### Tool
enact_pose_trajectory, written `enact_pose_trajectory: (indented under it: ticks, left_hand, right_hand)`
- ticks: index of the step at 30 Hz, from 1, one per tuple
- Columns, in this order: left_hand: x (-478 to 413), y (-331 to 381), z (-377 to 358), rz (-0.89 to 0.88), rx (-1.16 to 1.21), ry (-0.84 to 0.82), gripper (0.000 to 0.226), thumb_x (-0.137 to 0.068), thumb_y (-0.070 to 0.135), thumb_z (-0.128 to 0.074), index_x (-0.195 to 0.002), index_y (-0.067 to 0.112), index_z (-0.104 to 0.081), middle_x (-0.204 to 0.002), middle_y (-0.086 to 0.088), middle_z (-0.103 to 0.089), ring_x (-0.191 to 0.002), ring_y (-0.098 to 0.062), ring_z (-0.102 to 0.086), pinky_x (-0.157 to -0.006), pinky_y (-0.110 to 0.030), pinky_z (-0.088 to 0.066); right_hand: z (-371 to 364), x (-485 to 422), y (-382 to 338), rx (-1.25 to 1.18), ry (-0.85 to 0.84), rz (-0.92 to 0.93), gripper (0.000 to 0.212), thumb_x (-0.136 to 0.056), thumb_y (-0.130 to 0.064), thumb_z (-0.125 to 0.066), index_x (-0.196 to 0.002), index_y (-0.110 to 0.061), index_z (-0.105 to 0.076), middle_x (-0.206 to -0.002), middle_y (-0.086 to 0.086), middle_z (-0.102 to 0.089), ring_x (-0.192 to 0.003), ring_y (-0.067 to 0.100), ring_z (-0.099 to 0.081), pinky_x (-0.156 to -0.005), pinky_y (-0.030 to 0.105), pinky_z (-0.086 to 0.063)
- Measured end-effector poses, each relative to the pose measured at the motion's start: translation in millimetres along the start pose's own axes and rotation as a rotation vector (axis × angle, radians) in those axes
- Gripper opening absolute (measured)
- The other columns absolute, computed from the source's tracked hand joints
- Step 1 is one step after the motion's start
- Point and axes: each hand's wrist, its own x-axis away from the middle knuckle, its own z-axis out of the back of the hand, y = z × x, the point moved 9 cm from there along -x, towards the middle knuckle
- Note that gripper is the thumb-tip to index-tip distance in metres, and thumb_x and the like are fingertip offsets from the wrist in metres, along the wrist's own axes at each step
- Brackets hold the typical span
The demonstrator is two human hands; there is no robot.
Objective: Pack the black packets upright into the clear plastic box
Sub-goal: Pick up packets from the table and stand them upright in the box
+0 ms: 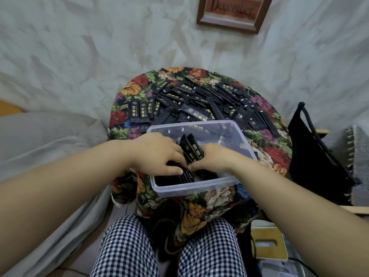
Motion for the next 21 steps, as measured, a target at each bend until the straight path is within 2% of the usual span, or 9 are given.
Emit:
enact_pose_trajectory:
  ticks: [1, 3, 6, 8, 11, 13, 17, 19, 21]
  left_hand:
    - [-0.2, -0.3, -0.3, 0.004, -0.006, -0.007, 0.057, -0.088, 0.065, -0.018, -0.132, 0.044, -0.046, -0.141, 0.018, -0.043, -0.127, -0.01, -0.04, -0.1, -0.032, -0.035]
    - [-0.1, -0.6, -0.1, 0.006, 0.0, -0.017, 0.046, -0.094, 0.06, -0.026, -0.132, 0.043, -0.046, -0.141, 0.017, -0.042, -0.127, -0.01, -0.039, -0.1, -0.031, -0.034]
    - [0.3, -1.6, 1.4, 0.012, 0.009, -0.003, 0.048, -0.093, 0.062, -0.027, -0.132, 0.042, -0.047, -0.14, 0.017, -0.043, -0.126, -0.01, -0.04, -0.097, -0.029, -0.034]
    - [0.7, -2.3, 2.0, 0.02, 0.016, 0.005, 0.049, -0.093, 0.063, -0.028, -0.132, 0.041, -0.048, -0.139, 0.016, -0.043, -0.124, -0.01, -0.041, -0.094, -0.029, -0.034]
    - [0.5, -4.1, 2.1, 0.037, 0.029, 0.014, 0.047, -0.093, 0.062, -0.029, -0.131, 0.041, -0.048, -0.136, 0.014, -0.043, -0.12, -0.011, -0.043, -0.093, -0.031, -0.037]
    - [1.0, -4.3, 3.3, 0.038, 0.036, 0.025, 0.055, -0.087, 0.065, -0.023, -0.13, 0.042, -0.049, -0.133, 0.013, -0.044, -0.119, -0.011, -0.044, -0.094, -0.032, -0.037]
    - [2.1, -4.4, 3.2, 0.033, 0.046, 0.041, 0.064, -0.081, 0.066, -0.016, -0.13, 0.042, -0.049, -0.131, 0.016, -0.045, -0.117, -0.008, -0.043, -0.096, -0.03, -0.036]
    - [2.2, -4.7, 4.5, 0.027, 0.048, 0.06, 0.073, -0.076, 0.071, -0.008, -0.129, 0.043, -0.05, -0.131, 0.017, -0.046, -0.117, -0.007, -0.043, -0.095, -0.028, -0.035]
    - [2.4, -5.0, 5.7, 0.023, 0.063, 0.078, 0.078, -0.072, 0.071, -0.004, -0.128, 0.043, -0.051, -0.131, 0.017, -0.046, -0.118, -0.007, -0.043, -0.095, -0.028, -0.035]
  right_hand:
    - [-0.3, 0.0, 0.8, 0.004, 0.0, 0.001, 0.033, -0.078, -0.032, -0.074, -0.107, -0.019, -0.063, -0.099, 0.002, -0.069, -0.091, 0.019, -0.064, -0.08, 0.032, -0.053]
    - [-1.9, 1.1, 0.9, -0.008, -0.019, 0.007, 0.039, -0.079, -0.035, -0.074, -0.112, -0.021, -0.061, -0.098, 0.0, -0.067, -0.086, 0.016, -0.063, -0.068, 0.029, -0.055]
    - [-2.6, 3.2, 0.6, -0.061, -0.061, 0.018, 0.038, -0.082, -0.031, -0.072, -0.115, -0.02, -0.059, -0.087, -0.004, -0.064, -0.073, 0.011, -0.06, -0.055, 0.022, -0.05]
    - [-2.5, 3.6, 2.2, -0.109, -0.089, 0.026, 0.038, -0.082, -0.029, -0.073, -0.116, -0.019, -0.06, -0.091, -0.002, -0.066, -0.077, 0.014, -0.063, -0.059, 0.025, -0.053]
    - [-2.2, 3.3, 4.1, -0.201, -0.11, 0.047, 0.034, -0.084, -0.025, -0.071, -0.116, -0.016, -0.061, -0.1, 0.007, -0.071, -0.09, 0.029, -0.069, -0.078, 0.039, -0.058]
    - [-3.5, 2.8, 6.5, -0.26, -0.118, 0.05, 0.032, -0.086, -0.022, -0.069, -0.116, -0.014, -0.062, -0.102, 0.009, -0.071, -0.092, 0.029, -0.069, -0.083, 0.042, -0.057]
    - [-4.0, 2.9, 7.3, -0.233, -0.109, 0.059, 0.036, -0.085, -0.026, -0.07, -0.117, -0.016, -0.057, -0.099, 0.0, -0.065, -0.078, 0.017, -0.066, -0.059, 0.026, -0.054]
    - [-1.8, 5.1, 5.8, -0.177, -0.092, 0.056, 0.034, -0.085, -0.029, -0.07, -0.114, -0.025, -0.052, -0.1, -0.005, -0.059, -0.084, 0.017, -0.064, -0.061, 0.027, -0.057]
    - [1.1, 5.9, 4.9, -0.104, -0.061, 0.059, 0.037, -0.084, -0.031, -0.071, -0.115, -0.025, -0.053, -0.105, -0.005, -0.059, -0.087, 0.018, -0.064, -0.066, 0.031, -0.059]
